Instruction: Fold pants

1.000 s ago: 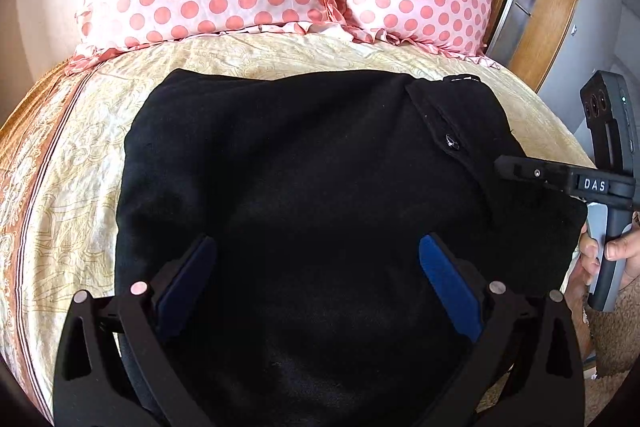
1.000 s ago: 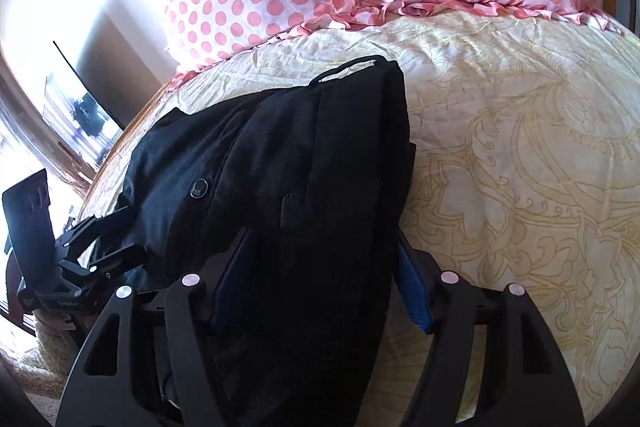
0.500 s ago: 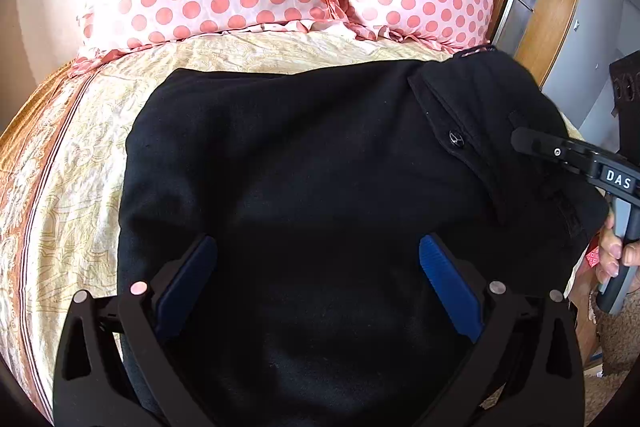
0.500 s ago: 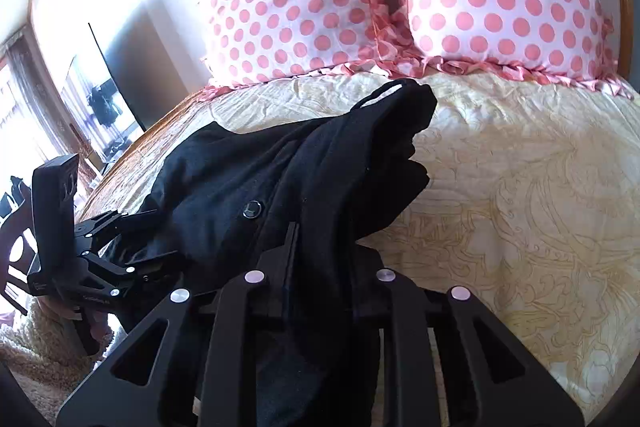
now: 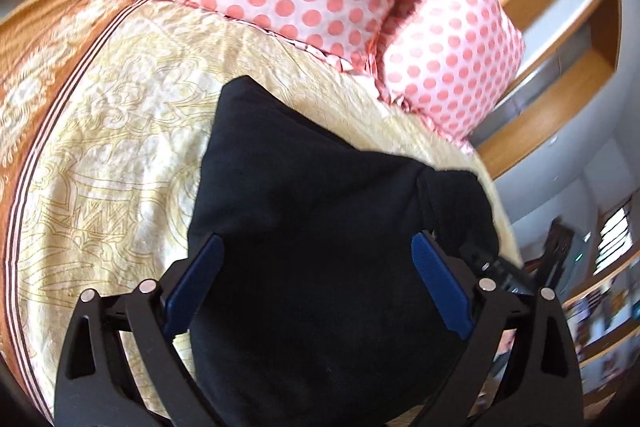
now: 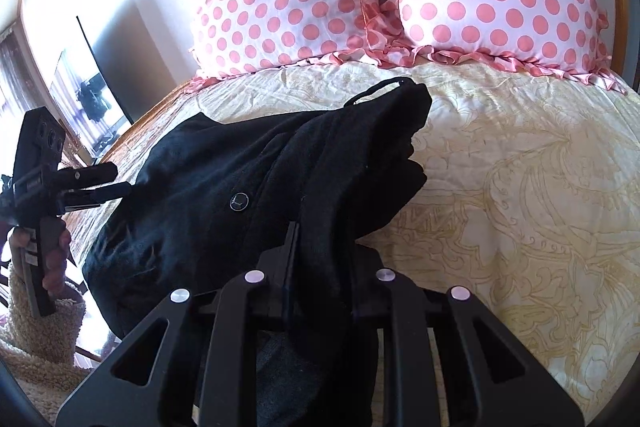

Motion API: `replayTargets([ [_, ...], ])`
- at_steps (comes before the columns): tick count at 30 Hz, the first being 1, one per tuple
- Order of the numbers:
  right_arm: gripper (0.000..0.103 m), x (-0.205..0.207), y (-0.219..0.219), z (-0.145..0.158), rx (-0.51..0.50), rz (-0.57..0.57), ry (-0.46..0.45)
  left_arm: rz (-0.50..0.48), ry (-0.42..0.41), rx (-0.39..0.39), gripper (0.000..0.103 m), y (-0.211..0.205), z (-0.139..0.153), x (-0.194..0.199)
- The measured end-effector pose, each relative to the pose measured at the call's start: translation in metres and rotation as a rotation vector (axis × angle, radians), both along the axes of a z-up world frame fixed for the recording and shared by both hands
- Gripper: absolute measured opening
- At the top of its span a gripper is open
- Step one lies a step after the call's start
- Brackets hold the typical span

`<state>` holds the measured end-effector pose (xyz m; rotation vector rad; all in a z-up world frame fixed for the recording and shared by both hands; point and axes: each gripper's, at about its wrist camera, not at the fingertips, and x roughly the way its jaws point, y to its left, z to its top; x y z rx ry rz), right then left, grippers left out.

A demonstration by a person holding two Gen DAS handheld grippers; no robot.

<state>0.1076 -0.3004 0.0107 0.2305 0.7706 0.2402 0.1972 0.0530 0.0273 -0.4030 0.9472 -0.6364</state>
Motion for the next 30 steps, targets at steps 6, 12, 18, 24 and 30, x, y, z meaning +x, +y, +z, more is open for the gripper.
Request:
replayTargets([
  [6,0.021,0.001,-0.003,-0.003,0.015,-0.007,0.012,0.047,0.091,-0.087,0.094,0.027,-0.008,0.03],
  [12,0.021,0.001,-0.005,-0.005,0.028,-0.011,0.015,0.003,0.172,-0.089,0.09,0.02,-0.029,0.039],
  [18,0.024,0.006,-0.009,-0.012,0.039,-0.024,0.046,-0.019,0.154,-0.022,0.068,0.006,-0.031,0.036],
  [24,0.037,0.015,-0.018,-0.022,0.109,-0.032,0.094,-0.016,0.089,0.115,0.042,-0.008,-0.027,0.029],
  [30,0.021,0.01,-0.021,-0.014,0.171,-0.027,0.054,-0.025,0.03,0.148,0.014,-0.013,-0.017,0.022],
])
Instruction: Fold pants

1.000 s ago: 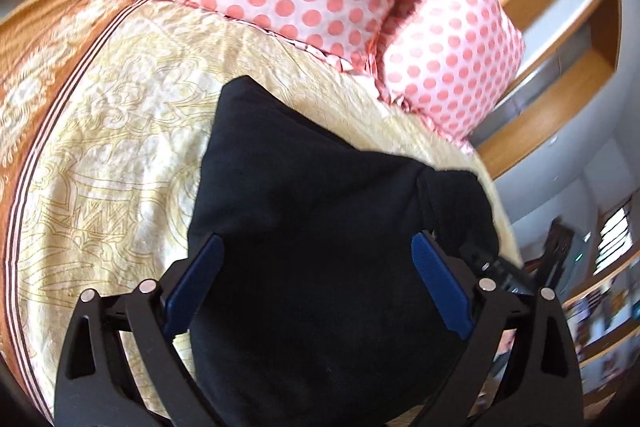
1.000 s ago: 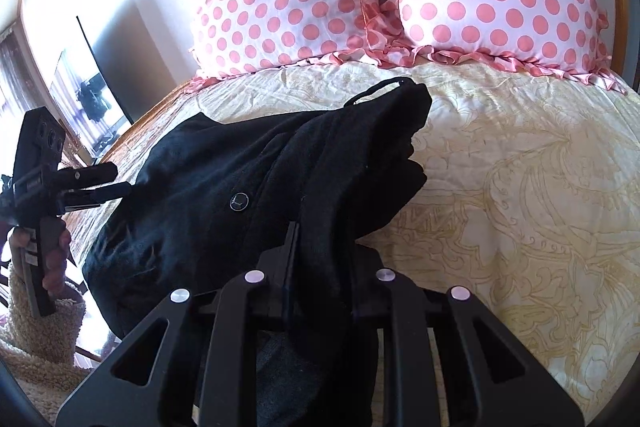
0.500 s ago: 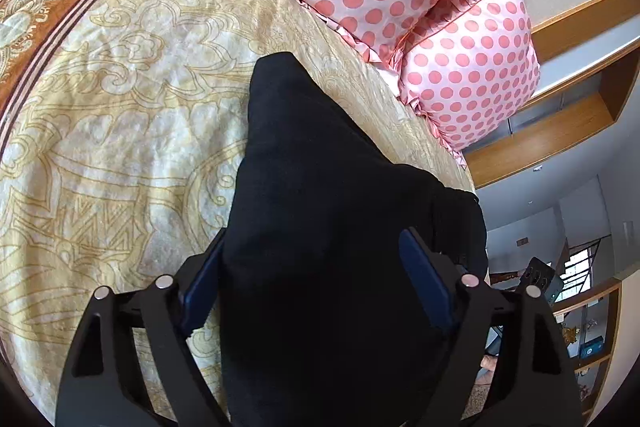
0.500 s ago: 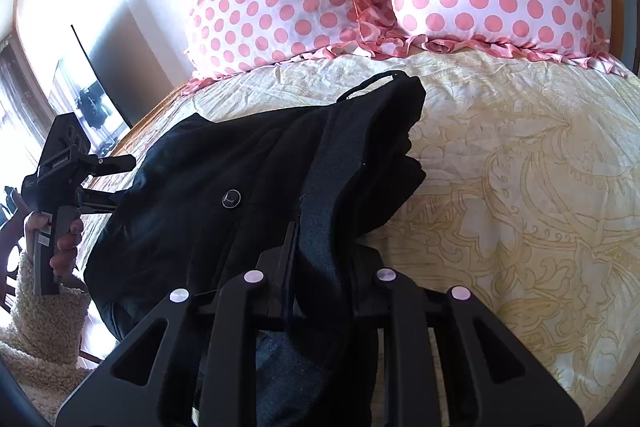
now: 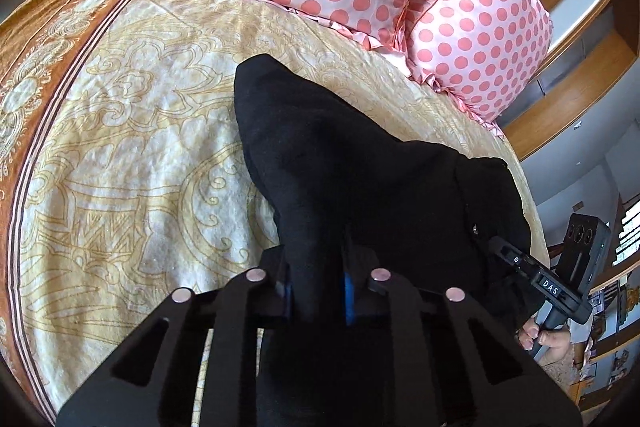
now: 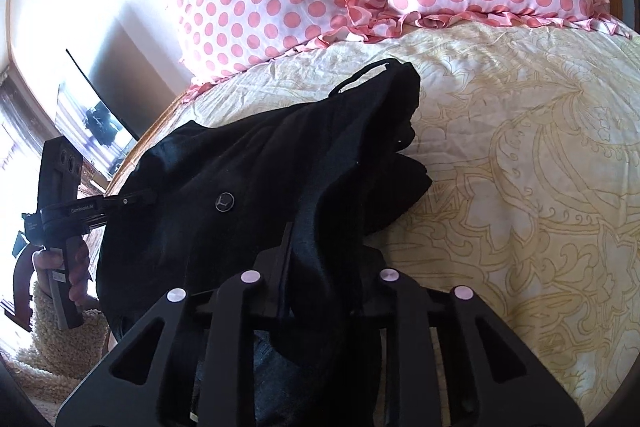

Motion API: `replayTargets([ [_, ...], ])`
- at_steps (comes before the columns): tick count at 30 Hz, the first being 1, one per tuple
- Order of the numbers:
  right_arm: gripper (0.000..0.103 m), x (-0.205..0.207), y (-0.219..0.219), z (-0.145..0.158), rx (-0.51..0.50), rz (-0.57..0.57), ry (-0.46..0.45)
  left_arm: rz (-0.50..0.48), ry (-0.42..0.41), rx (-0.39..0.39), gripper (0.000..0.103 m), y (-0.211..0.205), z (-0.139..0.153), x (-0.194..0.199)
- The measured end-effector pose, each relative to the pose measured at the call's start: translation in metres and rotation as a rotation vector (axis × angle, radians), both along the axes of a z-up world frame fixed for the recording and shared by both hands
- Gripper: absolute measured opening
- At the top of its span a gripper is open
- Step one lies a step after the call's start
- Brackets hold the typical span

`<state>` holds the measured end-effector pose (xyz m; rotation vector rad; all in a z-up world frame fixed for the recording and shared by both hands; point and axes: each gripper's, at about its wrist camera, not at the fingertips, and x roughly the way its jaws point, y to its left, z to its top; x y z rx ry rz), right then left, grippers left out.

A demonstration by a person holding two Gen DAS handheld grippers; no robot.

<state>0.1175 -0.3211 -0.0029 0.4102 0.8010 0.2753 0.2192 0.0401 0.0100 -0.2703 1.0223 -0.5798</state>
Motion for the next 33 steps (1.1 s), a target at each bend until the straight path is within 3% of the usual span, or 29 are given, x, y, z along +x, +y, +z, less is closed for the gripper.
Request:
replayTargets([
  [5,0.019,0.005,-0.007,0.017,0.083,0.004,-0.045,-0.012,-0.052,0.005,0.012,-0.005,0.015,-0.005],
  [12,0.017,0.036,-0.009,0.046,0.067,0.005,-0.113,0.003,-0.114,-0.034,0.011,-0.014,0.039,0.012],
  [17,0.013,0.073,-0.022,0.056,0.059,-0.047,-0.144,0.026,-0.202,-0.042,0.011,-0.031,0.061,0.04],
  [20,0.013,0.096,-0.027,0.045,-0.011,-0.092,-0.108,0.054,-0.202,-0.009,0.012,-0.041,0.053,0.072],
  [22,0.013,0.112,-0.024,0.027,-0.084,-0.113,-0.017,0.08,-0.122,0.017,0.012,-0.045,0.034,0.092],
  [24,0.015,0.115,-0.023,0.015,-0.118,-0.127,0.027,0.106,-0.059,0.035,0.018,-0.045,0.015,0.104],
  [25,0.021,0.115,-0.024,0.013,-0.132,-0.134,0.036,0.115,-0.053,0.036,0.024,-0.043,0.01,0.106],
  [27,0.031,0.111,-0.026,0.015,-0.158,-0.152,0.045,0.14,-0.047,0.052,0.041,-0.037,0.008,0.104],
  [28,0.034,0.109,-0.027,0.016,-0.167,-0.156,0.046,0.169,-0.055,0.073,0.057,-0.033,0.01,0.101],
  [29,0.034,0.104,-0.028,0.018,-0.182,-0.167,0.04,0.204,-0.073,0.093,0.066,-0.027,0.014,0.098],
  [33,0.035,0.072,-0.024,0.041,-0.273,-0.237,-0.064,0.298,-0.244,0.142,0.081,-0.012,0.051,0.064],
])
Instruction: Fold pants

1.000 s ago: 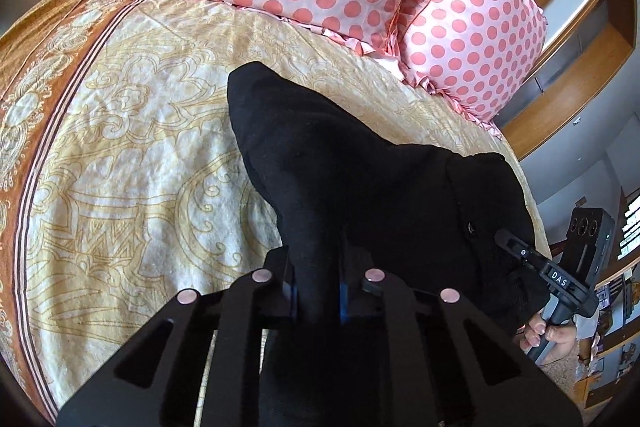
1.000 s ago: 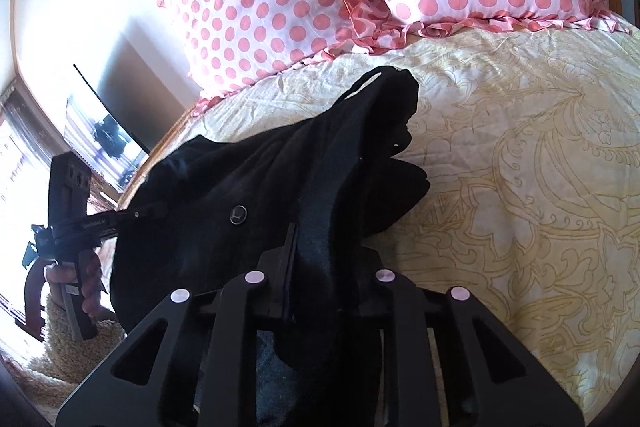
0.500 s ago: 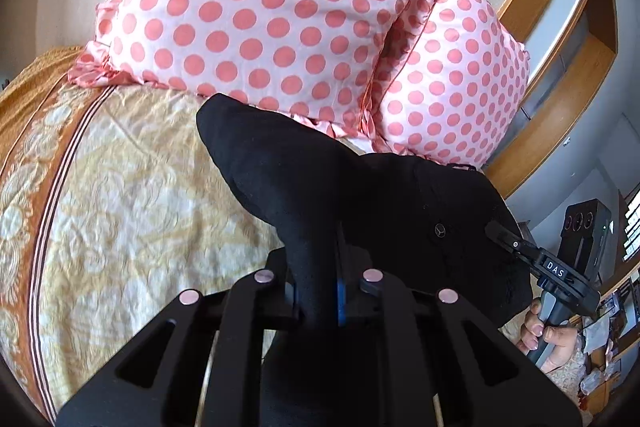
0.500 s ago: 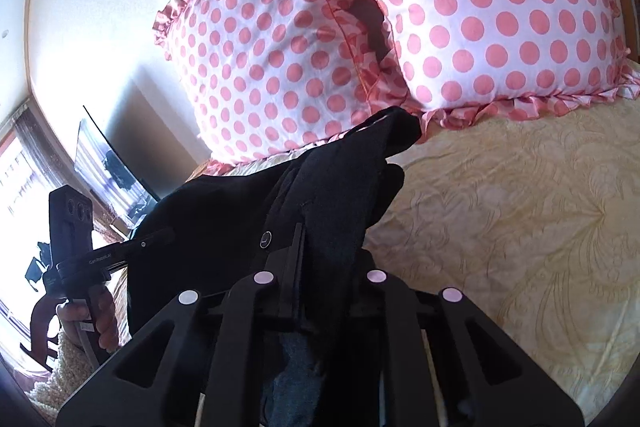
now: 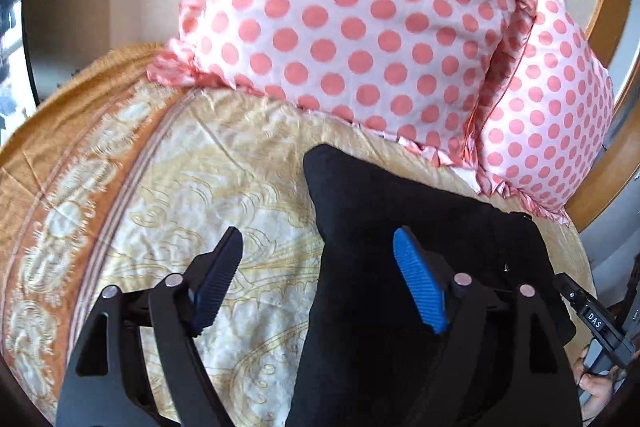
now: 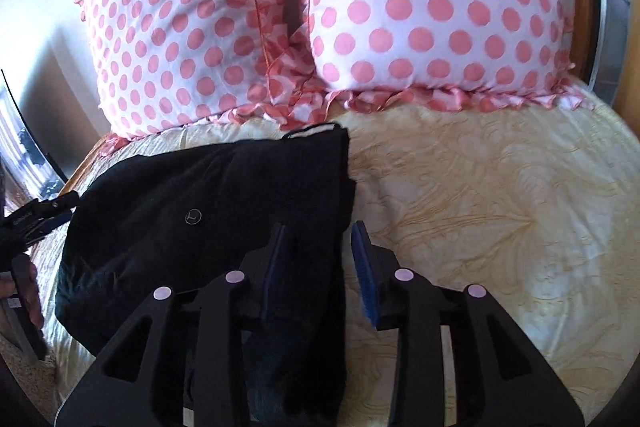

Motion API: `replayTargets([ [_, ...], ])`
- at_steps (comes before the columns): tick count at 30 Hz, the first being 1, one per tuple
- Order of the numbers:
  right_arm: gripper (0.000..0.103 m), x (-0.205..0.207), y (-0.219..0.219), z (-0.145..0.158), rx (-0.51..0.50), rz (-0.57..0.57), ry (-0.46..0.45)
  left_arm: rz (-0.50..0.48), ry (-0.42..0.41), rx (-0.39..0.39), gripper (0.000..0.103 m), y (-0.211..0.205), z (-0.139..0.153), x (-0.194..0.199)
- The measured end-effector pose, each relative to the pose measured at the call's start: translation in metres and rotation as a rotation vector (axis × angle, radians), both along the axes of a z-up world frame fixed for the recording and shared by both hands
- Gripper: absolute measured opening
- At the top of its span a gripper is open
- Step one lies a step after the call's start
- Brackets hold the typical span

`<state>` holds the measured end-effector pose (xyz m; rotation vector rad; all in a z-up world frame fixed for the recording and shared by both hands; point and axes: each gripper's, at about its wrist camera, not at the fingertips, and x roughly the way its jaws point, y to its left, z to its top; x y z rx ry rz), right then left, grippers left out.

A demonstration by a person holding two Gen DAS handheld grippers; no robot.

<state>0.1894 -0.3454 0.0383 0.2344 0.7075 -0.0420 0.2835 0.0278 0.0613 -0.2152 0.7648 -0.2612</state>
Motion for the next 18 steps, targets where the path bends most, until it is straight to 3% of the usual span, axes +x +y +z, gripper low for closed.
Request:
replayTargets([
  [4,0.038,-0.022,0.027,0.01,0.022,0.131,-0.042,-0.164,-0.078,-0.03,0.093,-0.028,0.025,-0.044],
  [8,0.041,-0.023,0.052,-0.005,0.03,0.197,0.017,-0.29,-0.05,0.015,0.093,-0.076,0.011,-0.068],
  [12,0.045,-0.016,0.053,-0.033,0.033,0.164,0.13,-0.283,0.072,0.093,0.093,-0.093,-0.032,-0.053],
  [14,0.045,-0.017,0.053,-0.035,0.039,0.158,0.111,-0.271,0.128,0.077,0.093,-0.089,-0.051,-0.042],
  [18,0.048,-0.014,0.054,-0.038,0.046,0.15,0.11,-0.266,0.096,0.112,0.098,-0.094,-0.059,-0.04],
])
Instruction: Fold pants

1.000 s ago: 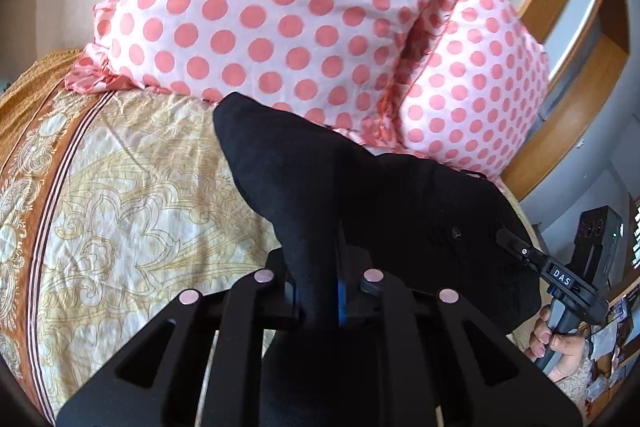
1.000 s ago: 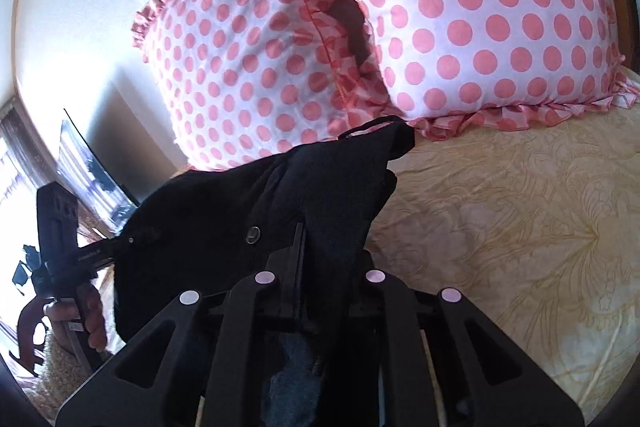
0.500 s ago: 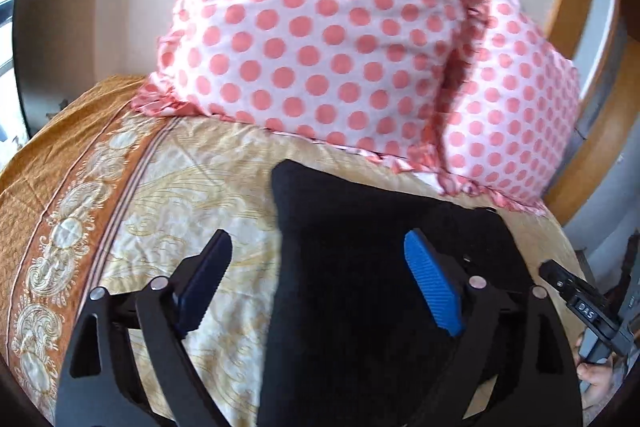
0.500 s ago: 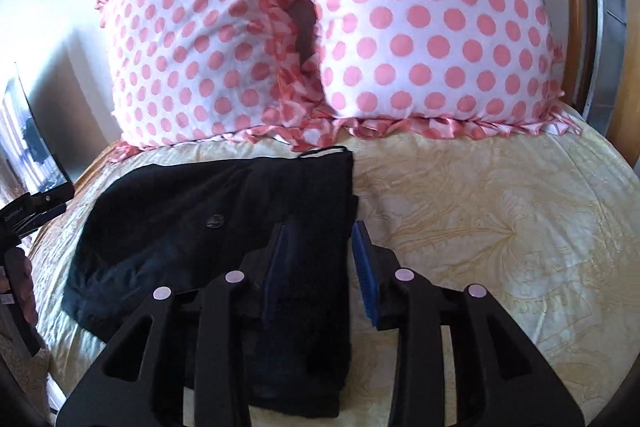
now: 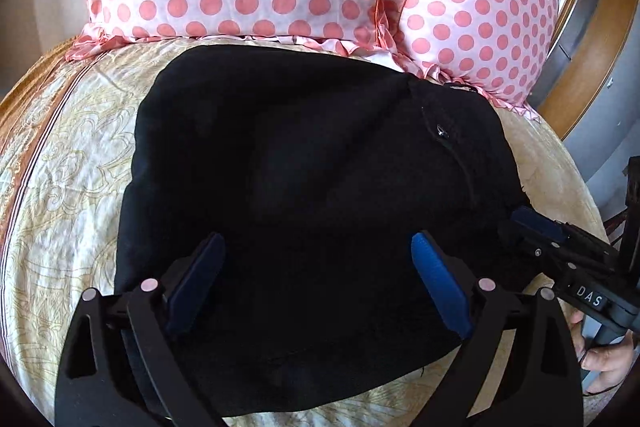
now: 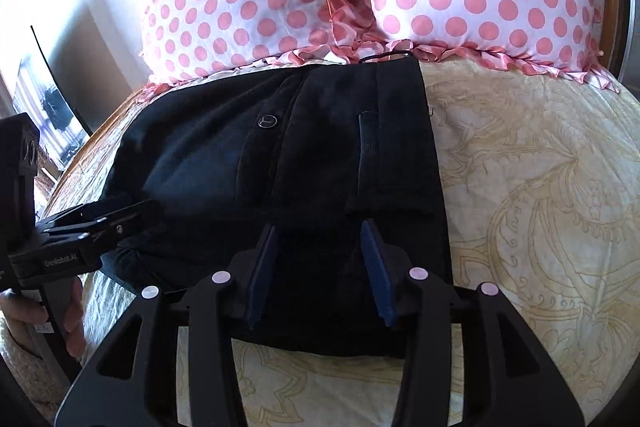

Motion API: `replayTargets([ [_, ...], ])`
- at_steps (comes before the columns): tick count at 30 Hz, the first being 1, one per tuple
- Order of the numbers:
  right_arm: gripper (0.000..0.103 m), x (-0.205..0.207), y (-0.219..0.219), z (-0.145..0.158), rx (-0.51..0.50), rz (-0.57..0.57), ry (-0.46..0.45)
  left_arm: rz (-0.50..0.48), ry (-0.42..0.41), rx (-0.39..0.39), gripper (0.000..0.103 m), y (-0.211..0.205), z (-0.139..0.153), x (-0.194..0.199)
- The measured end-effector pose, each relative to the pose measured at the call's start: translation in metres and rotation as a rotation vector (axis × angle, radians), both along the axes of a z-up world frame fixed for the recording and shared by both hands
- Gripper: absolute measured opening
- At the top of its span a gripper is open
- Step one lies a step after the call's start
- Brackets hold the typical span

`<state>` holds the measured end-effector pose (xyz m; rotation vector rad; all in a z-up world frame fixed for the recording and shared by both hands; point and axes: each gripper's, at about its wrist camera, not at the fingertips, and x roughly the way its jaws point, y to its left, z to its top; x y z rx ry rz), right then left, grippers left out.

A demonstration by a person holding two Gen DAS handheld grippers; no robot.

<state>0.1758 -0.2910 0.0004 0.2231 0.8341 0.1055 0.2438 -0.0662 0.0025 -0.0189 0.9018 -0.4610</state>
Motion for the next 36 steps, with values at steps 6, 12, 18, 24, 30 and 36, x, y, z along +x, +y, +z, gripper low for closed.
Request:
replayTargets([
  [6,0.063,-0.037,0.005,0.011,-0.003,-0.03,-0.185,0.022,-0.143,0.144,0.101,-0.008,0.01,-0.042],
  [12,0.082,-0.085,0.022,0.0,-0.048,-0.067,-0.243,0.089,-0.195,0.174,0.101,0.018,0.018,-0.088],
  [18,0.083,-0.116,0.031,-0.012,-0.068,-0.117,-0.207,0.131,-0.174,0.194,0.101,0.038,0.011,-0.122],
  [24,0.087,-0.118,0.044,-0.024,-0.115,-0.103,-0.175,0.153,-0.155,0.214,0.101,0.047,-0.004,-0.141],
  [30,0.089,-0.114,0.052,-0.032,-0.135,-0.106,-0.15,0.186,-0.13,0.192,0.101,0.054,-0.015,-0.139],
  [36,0.098,-0.114,0.066,-0.039,-0.221,-0.105,-0.155,0.196,-0.173,0.182,0.101,0.057,-0.017,-0.148],
])
